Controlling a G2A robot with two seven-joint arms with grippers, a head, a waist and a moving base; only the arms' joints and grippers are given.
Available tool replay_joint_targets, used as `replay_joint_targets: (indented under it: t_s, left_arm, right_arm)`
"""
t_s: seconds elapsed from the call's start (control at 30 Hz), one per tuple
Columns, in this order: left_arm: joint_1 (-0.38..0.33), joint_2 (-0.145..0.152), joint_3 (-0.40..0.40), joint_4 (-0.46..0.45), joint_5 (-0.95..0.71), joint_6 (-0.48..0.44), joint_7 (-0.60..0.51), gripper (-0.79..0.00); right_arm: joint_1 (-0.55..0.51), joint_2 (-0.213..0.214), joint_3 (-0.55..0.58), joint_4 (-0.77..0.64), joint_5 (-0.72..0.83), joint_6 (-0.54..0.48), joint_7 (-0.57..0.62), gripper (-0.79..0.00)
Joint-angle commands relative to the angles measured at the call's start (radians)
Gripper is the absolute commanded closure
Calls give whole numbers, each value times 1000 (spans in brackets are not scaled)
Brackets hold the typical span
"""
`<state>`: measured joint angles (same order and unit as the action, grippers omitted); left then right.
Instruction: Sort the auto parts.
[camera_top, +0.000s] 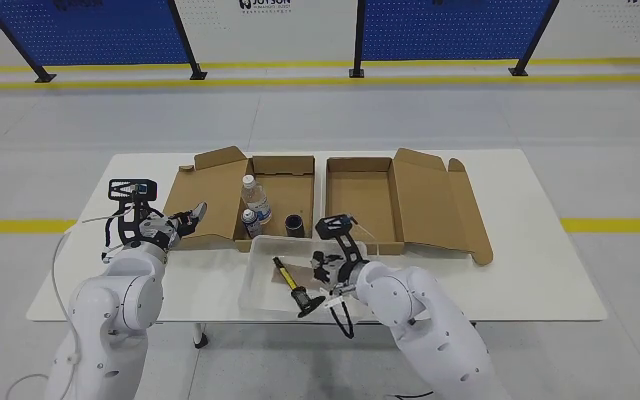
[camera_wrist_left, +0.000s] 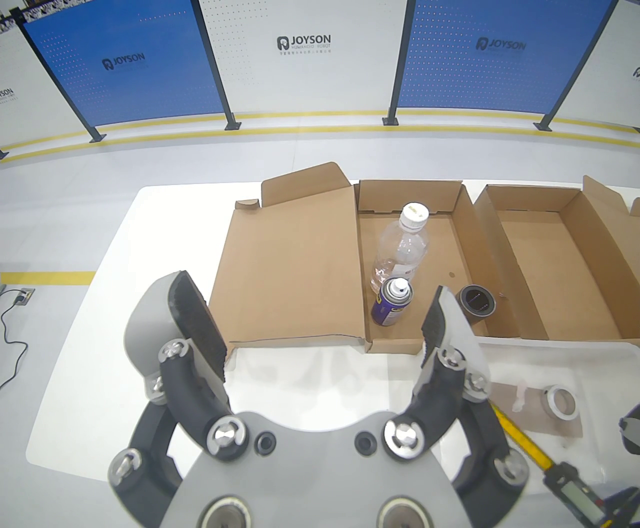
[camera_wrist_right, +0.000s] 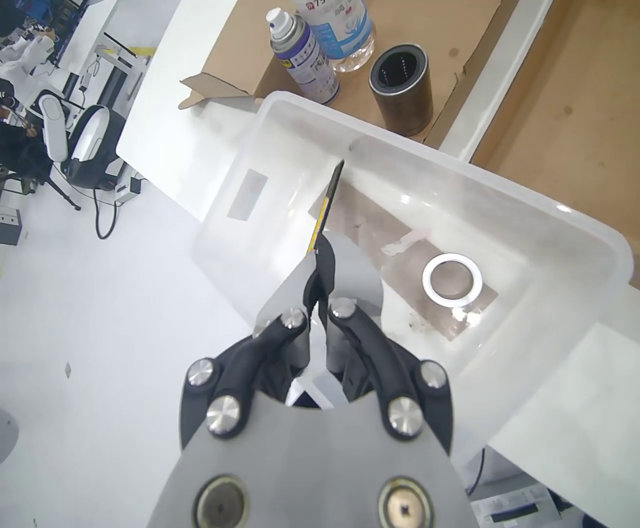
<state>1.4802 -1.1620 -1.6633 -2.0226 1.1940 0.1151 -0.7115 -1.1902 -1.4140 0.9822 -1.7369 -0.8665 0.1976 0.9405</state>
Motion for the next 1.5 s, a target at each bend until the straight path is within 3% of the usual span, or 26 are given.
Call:
replay_joint_targets:
  t_s: [0.0,0.3,0.47,0.67,0.83,1.33,1.4,1.47]
  left_arm:
    - [0,0,0,0,0,0,0,-785]
    - [0,0,0,0,0,0,0,-785]
    - [0,0,0,0,0,0,0,-785]
    - [0,0,0,0,0,0,0,-785]
    - [0,0,0,0,0,0,0,-785]
    - [0,0,0,0,0,0,0,-785]
    - [0,0,0,0,0,0,0,-785]
    - [0,0,0,0,0,0,0,-785]
  right_arm:
    - [-1,2,3,-3,-2,1,5,0]
    - [24,11,-27,-6,-130,-28,72,0]
    - [67,10,-74,6,-201,-77,135,-182]
    - [131,1,-141,68,-256,-156,194,-215]
    - [175,-11,-185,145,-228,-215,209,-332]
    - [250,-36,-281,327,-263,-333,229,-391]
    - [257,-38,-288,343,-273,-345,222,-539]
    - [262,-40,-292,360,-280,-349,212,-542]
